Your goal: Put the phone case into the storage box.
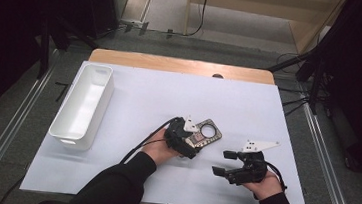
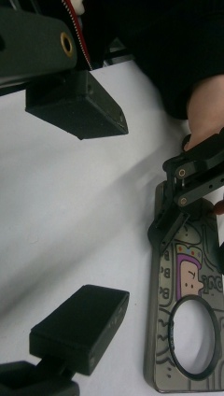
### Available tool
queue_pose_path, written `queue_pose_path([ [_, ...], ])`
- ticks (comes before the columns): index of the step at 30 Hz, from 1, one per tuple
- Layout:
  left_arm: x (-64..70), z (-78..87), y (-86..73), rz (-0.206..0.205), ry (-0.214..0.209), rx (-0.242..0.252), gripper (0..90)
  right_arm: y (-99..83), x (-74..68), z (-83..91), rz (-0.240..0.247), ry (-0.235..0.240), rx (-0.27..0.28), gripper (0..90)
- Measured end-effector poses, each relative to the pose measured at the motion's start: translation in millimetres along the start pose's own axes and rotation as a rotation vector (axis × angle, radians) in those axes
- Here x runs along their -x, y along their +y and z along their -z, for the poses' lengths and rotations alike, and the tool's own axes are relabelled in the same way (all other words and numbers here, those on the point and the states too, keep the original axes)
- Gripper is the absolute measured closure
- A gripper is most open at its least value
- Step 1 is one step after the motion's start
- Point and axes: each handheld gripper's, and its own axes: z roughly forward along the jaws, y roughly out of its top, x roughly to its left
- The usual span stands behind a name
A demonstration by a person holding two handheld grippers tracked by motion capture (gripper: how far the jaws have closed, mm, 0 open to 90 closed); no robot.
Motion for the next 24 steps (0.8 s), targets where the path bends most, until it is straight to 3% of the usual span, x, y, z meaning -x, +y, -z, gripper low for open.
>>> queue_pose_path([
  [19,0.5,0.5,2.4,0.007,0.004,-0.015,11.8,-0.2,0.2,0.7,-0.002,0.0,0.004,16.6],
  [24,-2.3,1.7,2.6,0.034,-0.014,-0.009,11.8,-0.2,0.9,1.4,-0.002,-0.001,0.005,16.6],
])
